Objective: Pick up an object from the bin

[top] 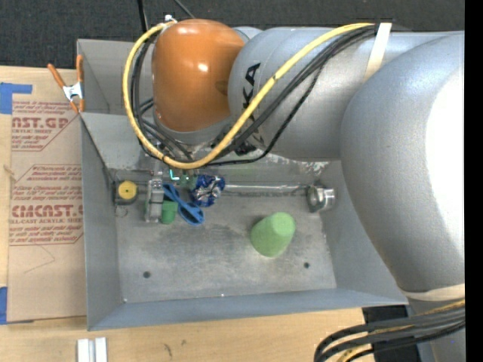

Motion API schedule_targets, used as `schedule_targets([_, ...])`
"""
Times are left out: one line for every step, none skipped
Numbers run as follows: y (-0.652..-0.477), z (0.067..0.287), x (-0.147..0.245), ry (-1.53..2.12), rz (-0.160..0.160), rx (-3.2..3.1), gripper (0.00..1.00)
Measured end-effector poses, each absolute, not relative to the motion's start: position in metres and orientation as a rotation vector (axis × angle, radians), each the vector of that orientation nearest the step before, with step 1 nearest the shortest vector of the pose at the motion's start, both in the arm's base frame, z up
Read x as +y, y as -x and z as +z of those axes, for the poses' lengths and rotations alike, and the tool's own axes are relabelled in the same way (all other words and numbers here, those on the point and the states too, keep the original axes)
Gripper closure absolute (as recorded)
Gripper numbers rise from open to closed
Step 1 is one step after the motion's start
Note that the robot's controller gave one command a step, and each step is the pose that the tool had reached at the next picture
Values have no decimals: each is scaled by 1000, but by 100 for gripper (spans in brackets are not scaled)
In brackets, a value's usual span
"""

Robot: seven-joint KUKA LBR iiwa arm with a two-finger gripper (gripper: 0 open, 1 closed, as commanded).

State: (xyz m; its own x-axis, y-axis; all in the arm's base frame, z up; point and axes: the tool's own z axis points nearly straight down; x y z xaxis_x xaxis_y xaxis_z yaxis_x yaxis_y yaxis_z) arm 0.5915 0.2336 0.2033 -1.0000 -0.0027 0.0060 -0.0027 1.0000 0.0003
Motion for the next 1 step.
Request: schedule_targets([-592, 160, 126, -32, 7, -3140, 0])
